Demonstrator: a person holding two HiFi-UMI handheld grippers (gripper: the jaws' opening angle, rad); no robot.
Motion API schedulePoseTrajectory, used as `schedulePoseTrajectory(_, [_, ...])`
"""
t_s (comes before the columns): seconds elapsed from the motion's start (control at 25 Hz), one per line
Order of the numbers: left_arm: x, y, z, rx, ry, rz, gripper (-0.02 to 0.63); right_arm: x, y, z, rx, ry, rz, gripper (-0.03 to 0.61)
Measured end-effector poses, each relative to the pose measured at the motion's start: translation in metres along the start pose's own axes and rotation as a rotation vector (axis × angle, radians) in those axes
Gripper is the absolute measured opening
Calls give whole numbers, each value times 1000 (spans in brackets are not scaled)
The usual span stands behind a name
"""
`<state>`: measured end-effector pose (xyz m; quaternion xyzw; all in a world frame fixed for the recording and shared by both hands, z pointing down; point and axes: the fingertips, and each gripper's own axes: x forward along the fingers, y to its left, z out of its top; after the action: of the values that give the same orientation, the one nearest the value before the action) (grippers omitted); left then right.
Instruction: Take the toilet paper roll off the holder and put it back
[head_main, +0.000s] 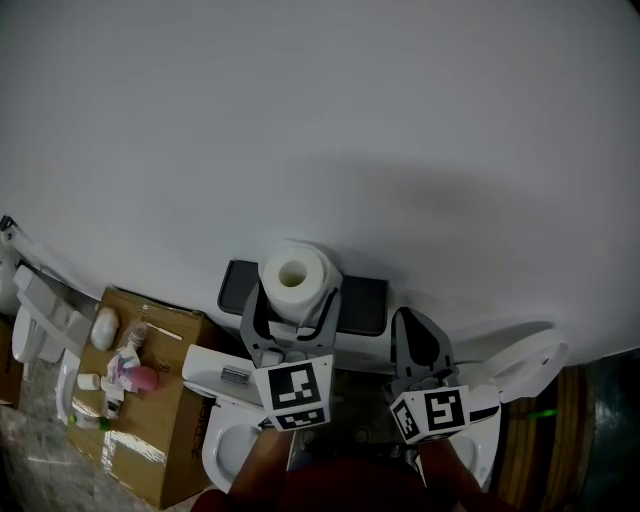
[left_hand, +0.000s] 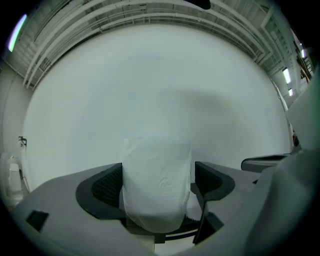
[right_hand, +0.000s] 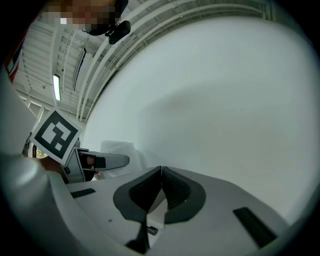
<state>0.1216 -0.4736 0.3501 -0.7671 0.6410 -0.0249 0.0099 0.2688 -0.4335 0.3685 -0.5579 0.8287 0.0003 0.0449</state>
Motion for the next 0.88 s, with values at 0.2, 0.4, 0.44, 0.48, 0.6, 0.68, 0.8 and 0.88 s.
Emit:
schedulePoseTrajectory(0.2, [8, 3, 2, -1, -21, 10, 453, 4, 2, 0, -1, -3, -2, 18])
schedulePoseTrajectory(0.4, [7, 6, 2, -14, -26, 23, 423, 5, 2, 0, -2, -5, -2, 18])
schedulePoseTrajectory(0.44, [7, 6, 1, -12, -25, 23, 422, 5, 1, 0, 2, -7, -4, 18])
schedulePoseTrajectory(0.48, [7, 6, 1, -11, -25, 24, 422, 5, 0, -1, 5, -9, -7, 18])
schedulePoseTrajectory(0.6, [7, 6, 2, -7, -26, 26, 422, 6, 0, 0, 1, -7, -6, 18])
schedulePoseTrajectory(0.68, [5, 4, 7, 6, -41, 21, 420, 7, 0, 0, 1, -7, -7, 18])
schedulePoseTrajectory(0.8, [-1, 0, 24, 7, -85, 2, 420, 8, -1, 2, -9, -8, -4, 18])
schedulePoseTrajectory(0.88, [-7, -3, 41, -14, -132, -4, 420, 7, -1, 4, -14, -13, -4, 18])
